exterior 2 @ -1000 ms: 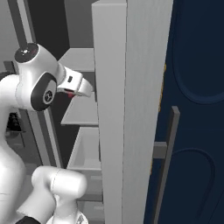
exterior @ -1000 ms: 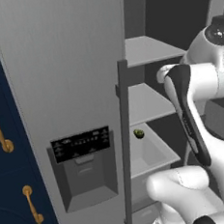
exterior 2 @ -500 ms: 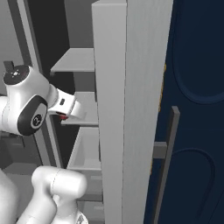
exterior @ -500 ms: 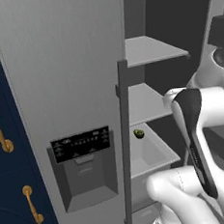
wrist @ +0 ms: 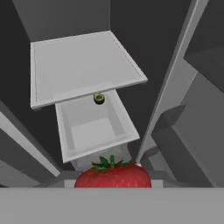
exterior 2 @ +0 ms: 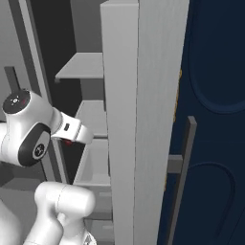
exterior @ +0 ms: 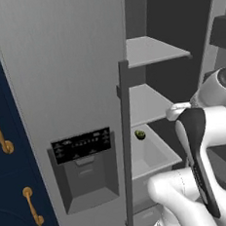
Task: Take the strawberry from the fridge and place it on top of the pancake, located on the dining counter.
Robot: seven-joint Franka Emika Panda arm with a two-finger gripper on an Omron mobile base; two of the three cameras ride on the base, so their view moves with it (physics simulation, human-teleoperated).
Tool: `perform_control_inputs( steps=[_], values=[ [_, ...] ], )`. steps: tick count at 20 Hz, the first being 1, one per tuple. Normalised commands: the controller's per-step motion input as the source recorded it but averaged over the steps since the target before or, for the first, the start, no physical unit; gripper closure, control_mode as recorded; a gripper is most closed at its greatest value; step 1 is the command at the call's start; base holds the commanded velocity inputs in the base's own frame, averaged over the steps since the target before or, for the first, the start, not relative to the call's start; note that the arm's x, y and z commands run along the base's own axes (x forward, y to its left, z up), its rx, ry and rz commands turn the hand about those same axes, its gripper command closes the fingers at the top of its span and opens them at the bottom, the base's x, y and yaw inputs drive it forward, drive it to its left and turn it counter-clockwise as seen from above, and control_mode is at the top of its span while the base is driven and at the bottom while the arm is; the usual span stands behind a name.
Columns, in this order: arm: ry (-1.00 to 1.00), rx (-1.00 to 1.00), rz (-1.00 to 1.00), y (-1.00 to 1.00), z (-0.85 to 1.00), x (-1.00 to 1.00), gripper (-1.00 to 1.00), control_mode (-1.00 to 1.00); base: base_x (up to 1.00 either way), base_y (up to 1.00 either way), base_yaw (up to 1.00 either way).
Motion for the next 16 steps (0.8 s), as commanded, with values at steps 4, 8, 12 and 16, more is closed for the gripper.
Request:
perform_control_inputs(
  steps=[4, 8, 12, 16],
  values=[
    [0.0, 0.0, 0.0, 0.0, 0.0, 0.0, 1.0, 1.0, -0.54, 0.06, 0.0],
    [0.0, 0.0, 0.0, 0.0, 0.0, 0.0, 1.0, 1.0, -0.97, 0.24, 0.0],
    [0.0, 0.0, 0.0, 0.0, 0.0, 0.0, 1.0, 1.0, -1.0, 0.22, -0.11],
    [0.0, 0.0, 0.0, 0.0, 0.0, 0.0, 1.0, 1.0, -1.0, 0.08, -0.32]
  ],
)
